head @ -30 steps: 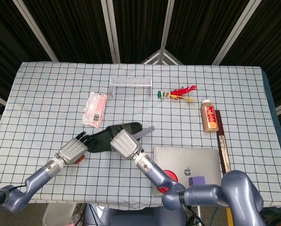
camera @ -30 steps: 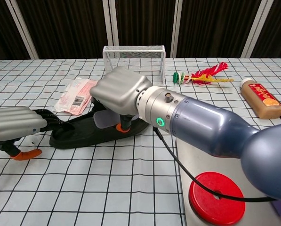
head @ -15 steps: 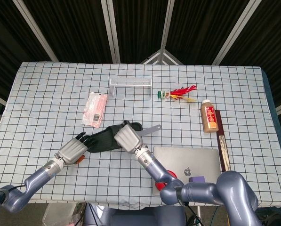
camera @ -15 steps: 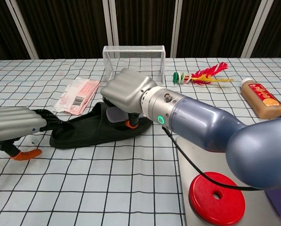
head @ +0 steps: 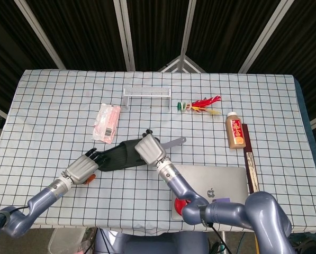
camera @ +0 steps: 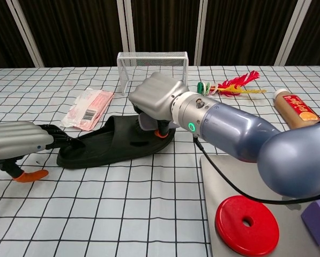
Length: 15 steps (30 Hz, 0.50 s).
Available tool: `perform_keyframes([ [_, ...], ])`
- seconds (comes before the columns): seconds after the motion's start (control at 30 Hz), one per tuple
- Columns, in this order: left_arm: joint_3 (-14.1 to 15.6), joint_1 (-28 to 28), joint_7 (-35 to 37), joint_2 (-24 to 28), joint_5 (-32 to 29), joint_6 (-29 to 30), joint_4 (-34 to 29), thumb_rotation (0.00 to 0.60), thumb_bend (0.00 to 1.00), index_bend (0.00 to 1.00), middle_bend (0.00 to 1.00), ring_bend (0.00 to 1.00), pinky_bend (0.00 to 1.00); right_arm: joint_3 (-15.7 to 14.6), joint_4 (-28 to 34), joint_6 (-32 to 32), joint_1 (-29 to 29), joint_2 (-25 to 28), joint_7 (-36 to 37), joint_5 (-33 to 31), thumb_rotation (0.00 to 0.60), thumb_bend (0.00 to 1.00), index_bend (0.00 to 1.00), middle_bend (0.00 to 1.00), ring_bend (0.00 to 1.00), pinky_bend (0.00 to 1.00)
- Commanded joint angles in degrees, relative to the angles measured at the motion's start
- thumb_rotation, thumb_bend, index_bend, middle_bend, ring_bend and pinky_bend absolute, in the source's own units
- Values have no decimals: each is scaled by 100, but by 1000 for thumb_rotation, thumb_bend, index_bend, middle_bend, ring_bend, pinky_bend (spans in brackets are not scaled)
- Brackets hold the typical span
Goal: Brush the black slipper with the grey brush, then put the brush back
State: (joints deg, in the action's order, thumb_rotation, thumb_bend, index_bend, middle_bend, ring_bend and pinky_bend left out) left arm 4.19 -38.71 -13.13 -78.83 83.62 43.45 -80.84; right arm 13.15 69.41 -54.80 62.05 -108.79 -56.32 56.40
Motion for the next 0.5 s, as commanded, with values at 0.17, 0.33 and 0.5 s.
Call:
perform_keyframes([
  [0.17,12,0,5,12,9,26,19,600,629,0,111,90,16,-28,-78,-135,-41,145,-121,13,600,566,706,642,416,340],
  [0.33,44,24,95,38,139,153,-32,600,627,0,101,90,17,-174,-24,-278,-167,352,-283,51,600,566,706,642,416,340],
  [0.5,28,61,249,122,308,409,-68,600,583,0,71,83,17,-342,7,-381,-423,651,-155,89,600,569,706,642,416,340],
])
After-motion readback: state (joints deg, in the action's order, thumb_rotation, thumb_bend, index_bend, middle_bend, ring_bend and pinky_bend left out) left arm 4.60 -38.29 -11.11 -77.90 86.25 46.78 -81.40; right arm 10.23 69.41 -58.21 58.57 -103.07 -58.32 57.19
